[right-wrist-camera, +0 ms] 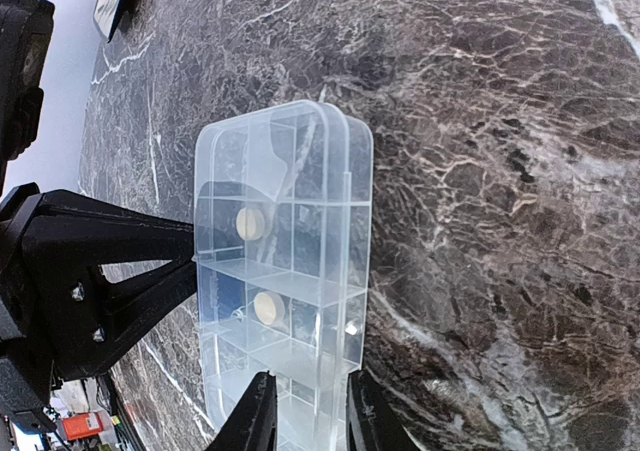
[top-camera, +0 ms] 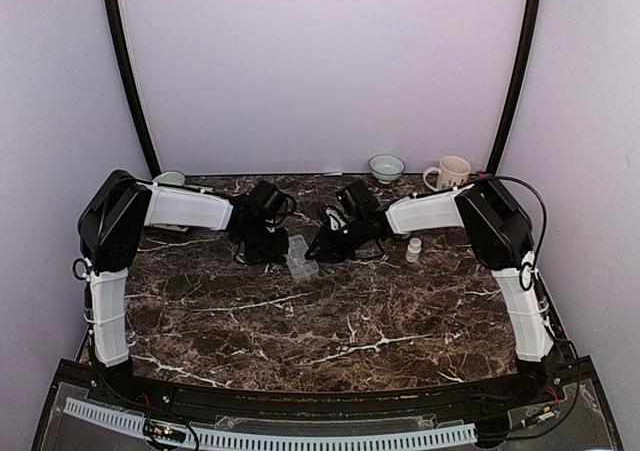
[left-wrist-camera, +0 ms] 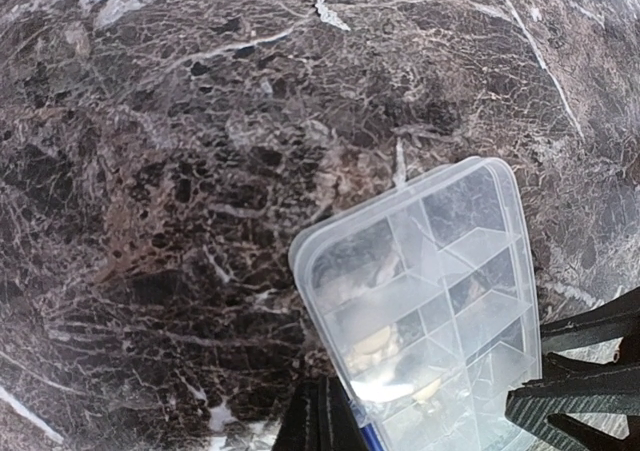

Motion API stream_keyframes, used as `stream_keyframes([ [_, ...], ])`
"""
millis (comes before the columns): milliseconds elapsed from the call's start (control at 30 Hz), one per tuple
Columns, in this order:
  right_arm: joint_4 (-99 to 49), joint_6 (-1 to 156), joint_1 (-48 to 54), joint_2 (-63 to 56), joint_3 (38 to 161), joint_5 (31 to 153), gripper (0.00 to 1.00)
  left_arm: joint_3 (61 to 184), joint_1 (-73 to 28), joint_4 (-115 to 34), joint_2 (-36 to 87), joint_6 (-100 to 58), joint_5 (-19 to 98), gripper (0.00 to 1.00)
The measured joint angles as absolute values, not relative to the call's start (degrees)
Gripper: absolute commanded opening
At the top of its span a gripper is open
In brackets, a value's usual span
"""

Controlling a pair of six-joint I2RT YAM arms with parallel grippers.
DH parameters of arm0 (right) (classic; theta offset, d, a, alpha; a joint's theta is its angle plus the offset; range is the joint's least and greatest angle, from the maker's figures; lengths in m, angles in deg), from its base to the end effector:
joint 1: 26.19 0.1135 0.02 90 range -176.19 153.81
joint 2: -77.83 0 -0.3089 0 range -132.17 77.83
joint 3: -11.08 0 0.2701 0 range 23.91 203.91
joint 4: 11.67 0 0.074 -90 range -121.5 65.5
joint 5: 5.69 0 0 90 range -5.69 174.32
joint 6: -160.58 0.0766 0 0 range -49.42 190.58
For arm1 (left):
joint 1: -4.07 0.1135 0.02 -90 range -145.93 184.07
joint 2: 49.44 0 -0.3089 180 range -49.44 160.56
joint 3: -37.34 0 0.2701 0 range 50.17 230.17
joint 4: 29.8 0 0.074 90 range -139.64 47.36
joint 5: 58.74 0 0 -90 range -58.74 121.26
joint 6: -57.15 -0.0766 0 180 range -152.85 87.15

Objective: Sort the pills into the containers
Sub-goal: Close the lid of the pill container, then reset both arms

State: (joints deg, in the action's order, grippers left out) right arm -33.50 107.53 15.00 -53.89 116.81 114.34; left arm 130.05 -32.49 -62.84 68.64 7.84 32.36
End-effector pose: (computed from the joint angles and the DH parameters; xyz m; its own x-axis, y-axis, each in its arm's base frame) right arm 0.3981 0.3993 0.1217 -0.9404 -0.1314 -0.3137 -0.3225 0.6372 0.7000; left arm 0.3914 -0.2921 0.1420 -0.9123 -0.1349 -0.3865 0.0116 0.9352 -0.3539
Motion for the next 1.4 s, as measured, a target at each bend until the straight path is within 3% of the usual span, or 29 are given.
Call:
stream_keyframes([
  [267, -35.51, 105.52, 15.13, -53.91, 118.04, 112.59, 0.24, 131.14, -32.82, -64.40, 69.02, 8.10, 31.20, 0.00],
  [500, -37.02, 101.52, 15.04, -53.78, 118.93, 108.61, 0.38, 129.96, -32.90, -63.68, 68.27, 8.06, 30.24, 0.02],
  [800, -38.31, 98.46, 15.04, -51.20, 118.87, 106.03, 0.44, 128.01, -32.88, -65.34, 66.28, 7.88, 27.95, 0.06],
  [933, -38.28, 96.60, 15.02, -47.09, 118.82, 104.39, 0.45, 125.79, -32.42, -67.19, 62.68, 7.68, 24.97, 0.14],
  [1133, -38.18, 91.16, 14.74, -38.70, 118.39, 96.72, 0.47, 125.48, -29.62, -67.94, 54.52, 5.46, 19.29, 0.38],
  [1400, -36.51, 85.87, 9.71, -24.69, 110.45, 83.04, 0.58, 119.84, -26.56, -61.25, 40.49, -2.26, 10.70, 0.64],
])
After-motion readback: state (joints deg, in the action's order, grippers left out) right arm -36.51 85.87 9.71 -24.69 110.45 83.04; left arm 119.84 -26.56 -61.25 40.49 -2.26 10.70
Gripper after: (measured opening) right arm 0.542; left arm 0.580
